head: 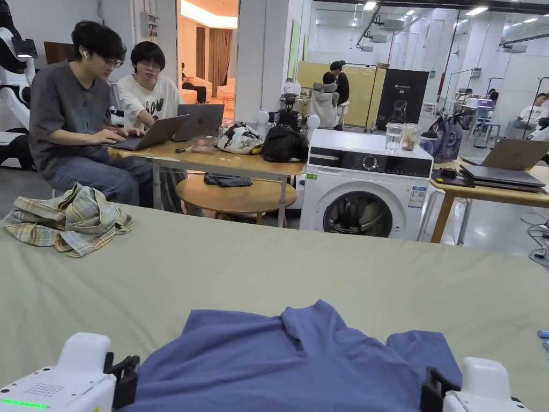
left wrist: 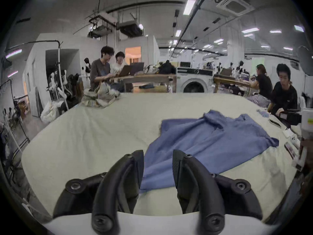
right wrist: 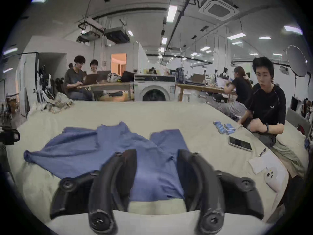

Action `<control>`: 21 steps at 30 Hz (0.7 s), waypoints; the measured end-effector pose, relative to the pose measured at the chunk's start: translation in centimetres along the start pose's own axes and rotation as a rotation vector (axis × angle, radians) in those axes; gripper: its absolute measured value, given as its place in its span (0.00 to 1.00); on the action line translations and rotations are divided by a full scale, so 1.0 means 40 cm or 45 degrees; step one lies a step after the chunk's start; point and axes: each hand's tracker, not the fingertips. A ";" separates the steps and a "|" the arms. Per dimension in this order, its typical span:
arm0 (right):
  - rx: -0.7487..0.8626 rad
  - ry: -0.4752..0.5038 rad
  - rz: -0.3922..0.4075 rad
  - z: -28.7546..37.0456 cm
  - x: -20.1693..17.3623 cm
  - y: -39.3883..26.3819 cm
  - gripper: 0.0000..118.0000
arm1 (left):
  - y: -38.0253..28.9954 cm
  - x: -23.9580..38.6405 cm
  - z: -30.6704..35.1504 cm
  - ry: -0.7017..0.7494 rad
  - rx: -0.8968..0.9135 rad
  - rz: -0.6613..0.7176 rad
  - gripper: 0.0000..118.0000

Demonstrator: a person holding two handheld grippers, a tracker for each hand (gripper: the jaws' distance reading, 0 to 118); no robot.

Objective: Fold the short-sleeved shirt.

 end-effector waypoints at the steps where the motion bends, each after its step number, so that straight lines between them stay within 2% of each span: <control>1: 0.032 0.033 0.009 0.009 -0.023 0.000 0.03 | 0.003 0.022 0.005 0.008 0.026 -0.006 0.19; 2: 0.058 0.048 0.013 0.015 -0.044 0.001 0.00 | 0.002 0.044 0.011 0.015 0.052 -0.019 0.00; 4: 0.075 0.039 0.006 0.023 -0.082 0.000 0.00 | 0.002 0.077 0.015 0.006 0.073 -0.036 0.00; 6: 0.097 0.089 -0.023 0.026 -0.105 0.002 0.00 | 0.006 0.103 0.009 0.047 0.093 -0.055 0.00; 8: 0.097 0.098 -0.020 0.025 -0.128 0.005 0.00 | 0.011 0.105 0.006 0.002 0.047 -0.024 0.00; 11: 0.100 0.122 -0.012 0.018 -0.151 0.006 0.00 | 0.022 0.085 -0.001 0.047 0.021 0.017 0.00; 17: 0.062 0.150 0.014 -0.004 -0.187 0.000 0.00 | 0.049 -0.049 -0.066 0.015 -0.273 0.180 0.00; 20: 0.020 0.157 0.029 -0.023 -0.203 -0.007 0.00 | 0.050 -0.103 -0.112 0.040 -0.391 0.181 0.00; 21: 0.004 0.157 0.031 -0.031 -0.208 -0.010 0.00 | 0.050 -0.124 -0.128 0.027 -0.435 0.189 0.05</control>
